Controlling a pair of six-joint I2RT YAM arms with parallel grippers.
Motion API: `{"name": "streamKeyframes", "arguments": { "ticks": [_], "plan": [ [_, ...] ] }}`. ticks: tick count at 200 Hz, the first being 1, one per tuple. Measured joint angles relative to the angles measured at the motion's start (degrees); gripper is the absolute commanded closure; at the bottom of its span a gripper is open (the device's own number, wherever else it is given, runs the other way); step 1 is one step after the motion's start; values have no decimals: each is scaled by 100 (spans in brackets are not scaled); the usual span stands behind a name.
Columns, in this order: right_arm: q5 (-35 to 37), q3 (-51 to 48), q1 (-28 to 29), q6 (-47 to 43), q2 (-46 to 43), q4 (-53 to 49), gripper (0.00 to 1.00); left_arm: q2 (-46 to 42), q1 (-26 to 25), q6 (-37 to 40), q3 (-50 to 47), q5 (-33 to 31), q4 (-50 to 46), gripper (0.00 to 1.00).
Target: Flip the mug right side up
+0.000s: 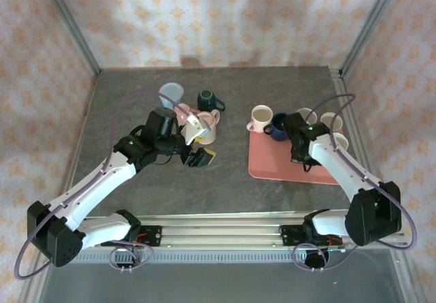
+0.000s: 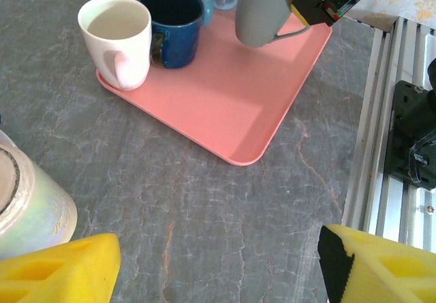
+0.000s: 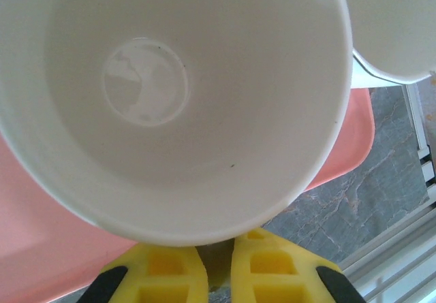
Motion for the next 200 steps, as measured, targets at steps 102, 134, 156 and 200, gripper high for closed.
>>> {"name": "streamKeyframes", "arguments": {
  "ticks": [102,134,156,200],
  "plan": [
    [-55,157,-273,-339,815,138,100,0,0,79,0,-2,-90,23],
    [-26,214,-319,-448,935,227,100,0,0,146,0,-15,-162,22],
    [9,221,-332,-483,977,269,100,0,0,151,0,-15,-168,23],
    [94,323,-396,-525,1130,293,100,0,0,199,0,-17,-234,22]
  ]
}}
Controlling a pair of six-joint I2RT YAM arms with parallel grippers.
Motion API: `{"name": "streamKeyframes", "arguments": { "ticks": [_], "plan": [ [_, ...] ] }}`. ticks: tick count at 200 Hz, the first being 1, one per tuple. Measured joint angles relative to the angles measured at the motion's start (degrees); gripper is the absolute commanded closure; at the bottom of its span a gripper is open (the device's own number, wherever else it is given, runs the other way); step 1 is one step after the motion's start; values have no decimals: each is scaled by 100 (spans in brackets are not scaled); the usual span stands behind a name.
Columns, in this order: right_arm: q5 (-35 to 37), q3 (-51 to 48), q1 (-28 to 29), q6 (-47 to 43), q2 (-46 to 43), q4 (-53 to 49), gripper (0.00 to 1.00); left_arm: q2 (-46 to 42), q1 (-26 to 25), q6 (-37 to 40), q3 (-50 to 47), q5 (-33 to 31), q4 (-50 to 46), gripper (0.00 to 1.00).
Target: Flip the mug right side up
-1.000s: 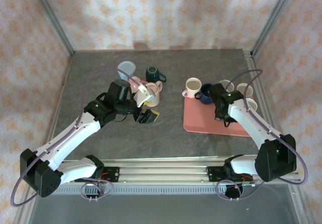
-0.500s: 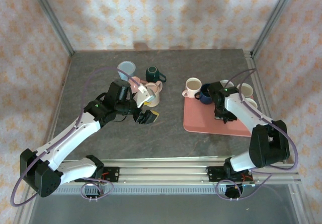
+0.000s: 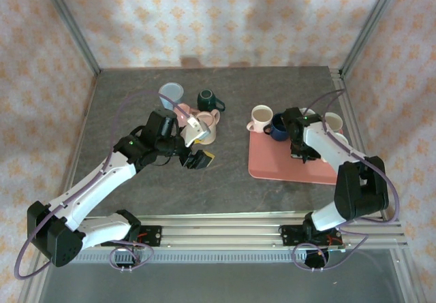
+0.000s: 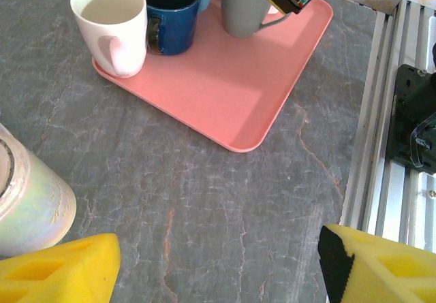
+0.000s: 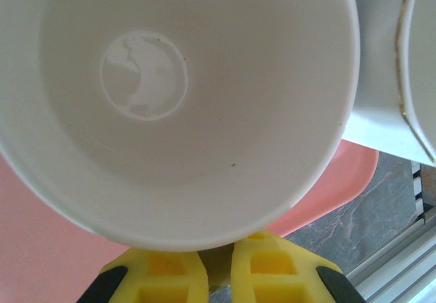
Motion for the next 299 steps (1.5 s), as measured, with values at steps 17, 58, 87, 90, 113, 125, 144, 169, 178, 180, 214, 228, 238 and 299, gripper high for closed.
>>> {"name": "streamKeyframes", "arguments": {
  "ticks": [17,58,87,90,113,125,144,169,178,180,214,228,238,299],
  "plan": [
    [48,22,0,0,28,-2,97,0,0,50,0,-2,-35,23],
    [-2,42,0,-20,31,46,78,-13,0,98,0,-42,-57,23],
    [-70,42,0,2,-26,103,67,-26,-2,52,0,-160,-55,22],
    [-72,42,0,-20,-44,107,66,-28,-2,39,0,-186,-52,22],
    [-127,42,0,28,-332,105,62,-146,-2,-94,-92,-361,52,22],
    [-155,42,0,61,-518,101,60,-221,-2,-168,-142,-411,116,22],
    [-243,42,0,107,-796,81,58,-273,-2,-289,-162,-514,151,21],
    [-551,44,0,153,-1305,90,58,-275,-2,-516,-162,-748,160,21],
    [-704,42,0,177,-1539,133,58,-275,-2,-619,-160,-859,153,22],
    [-741,42,0,190,-1637,140,59,-275,-2,-629,-160,-874,153,22],
    [-1587,42,4,573,-2796,662,60,-66,-2,-1318,42,-1508,-68,23],
    [-2037,46,50,695,-2999,960,60,105,-2,-1639,157,-1753,-149,23],
    [-2330,76,144,719,-3003,1130,60,210,0,-1860,208,-1915,-205,23],
    [-3676,721,1023,-479,-2000,1834,58,1051,0,-3182,800,-2575,-667,22]
  ]
}}
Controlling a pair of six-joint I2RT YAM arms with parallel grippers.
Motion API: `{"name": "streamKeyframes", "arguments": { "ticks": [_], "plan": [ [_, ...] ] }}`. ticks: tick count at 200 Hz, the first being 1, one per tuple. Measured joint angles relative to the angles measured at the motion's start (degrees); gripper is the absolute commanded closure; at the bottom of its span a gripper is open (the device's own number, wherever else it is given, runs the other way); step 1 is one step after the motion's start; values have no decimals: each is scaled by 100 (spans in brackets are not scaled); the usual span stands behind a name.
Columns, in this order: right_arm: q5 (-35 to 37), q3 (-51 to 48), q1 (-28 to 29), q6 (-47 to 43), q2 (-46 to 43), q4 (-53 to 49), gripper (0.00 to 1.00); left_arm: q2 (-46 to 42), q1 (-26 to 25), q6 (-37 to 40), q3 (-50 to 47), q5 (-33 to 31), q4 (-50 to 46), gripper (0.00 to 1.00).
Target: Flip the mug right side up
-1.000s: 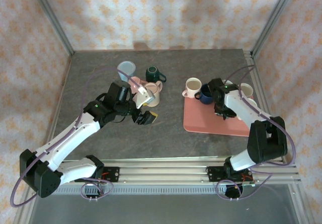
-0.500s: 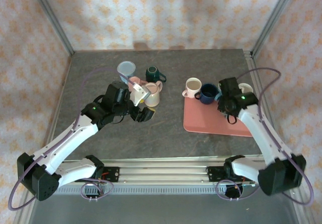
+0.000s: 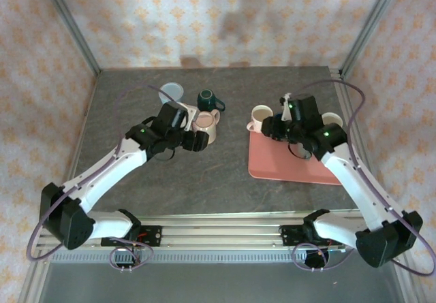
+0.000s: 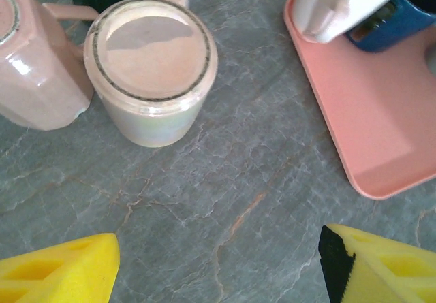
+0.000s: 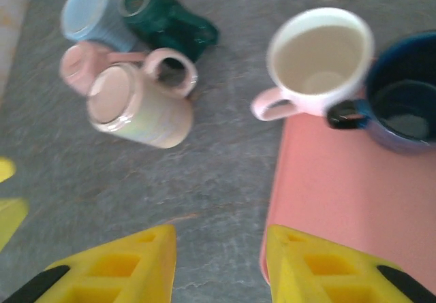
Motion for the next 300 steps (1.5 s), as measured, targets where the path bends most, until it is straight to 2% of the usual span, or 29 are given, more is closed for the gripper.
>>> {"name": "streamKeyframes", "arguments": {
  "ticks": [23,58,94,131,199,251,300],
  "plan": [
    [-592,138,105,-1027,466,282,53,570,31,-603,538,-7,-149,22],
    [-1342,629,256,-3373,1617,337,46,1154,223,-1482,894,33,-186,23],
    [-1705,1360,256,-5412,2865,407,41,1488,625,-2076,1106,164,-275,24],
    [-1886,2503,256,-6854,4214,289,40,1755,970,-2347,1259,361,-332,24],
    [-1917,3875,256,-8588,5687,9,38,2103,977,-2452,1458,647,-337,24],
    [-1921,4166,243,-9368,6120,31,39,2131,977,-2472,1471,656,-372,25],
    [-1917,4234,234,-9621,6271,293,39,2131,977,-2498,1469,656,-431,25]
  ]
}}
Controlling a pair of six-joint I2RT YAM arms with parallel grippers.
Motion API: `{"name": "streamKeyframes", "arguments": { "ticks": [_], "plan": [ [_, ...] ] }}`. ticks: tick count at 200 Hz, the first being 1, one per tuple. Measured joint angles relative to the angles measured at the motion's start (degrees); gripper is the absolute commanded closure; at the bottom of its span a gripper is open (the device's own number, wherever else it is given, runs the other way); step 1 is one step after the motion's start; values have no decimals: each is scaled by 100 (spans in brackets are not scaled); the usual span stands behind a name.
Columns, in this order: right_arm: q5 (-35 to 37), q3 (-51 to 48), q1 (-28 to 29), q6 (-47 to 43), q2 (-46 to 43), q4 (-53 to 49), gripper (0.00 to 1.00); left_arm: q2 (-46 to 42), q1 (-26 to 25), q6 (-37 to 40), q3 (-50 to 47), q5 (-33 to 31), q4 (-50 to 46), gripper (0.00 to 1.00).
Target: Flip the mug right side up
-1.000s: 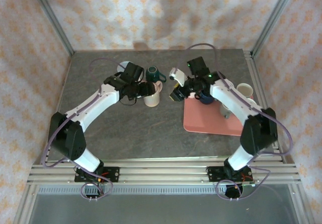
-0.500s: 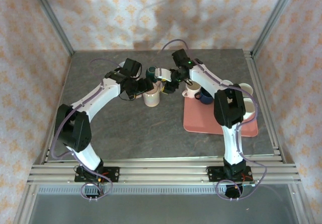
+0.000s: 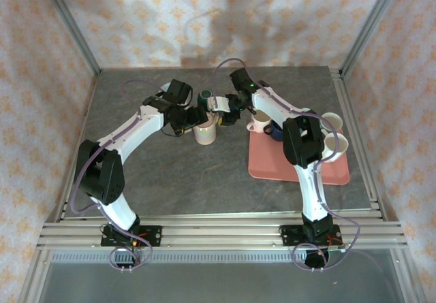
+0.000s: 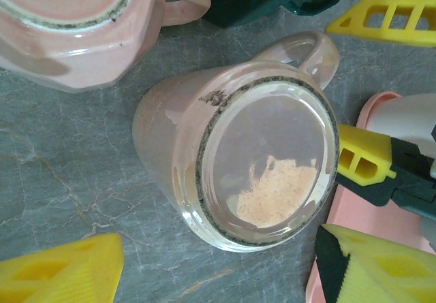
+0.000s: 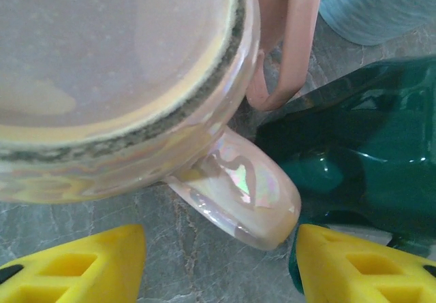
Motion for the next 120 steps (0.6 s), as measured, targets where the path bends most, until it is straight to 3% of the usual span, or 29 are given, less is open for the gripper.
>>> {"name": "streamKeyframes", "arguments": {
  "ticks": [45,120],
  "plan": [
    [-116,59,0,-164,13,234,41,0,0,-42,-20,0,-9,25],
    [-216,173,76,-789,87,-157,52,0,0,-127,-131,-2,-11,25]
  ]
}}
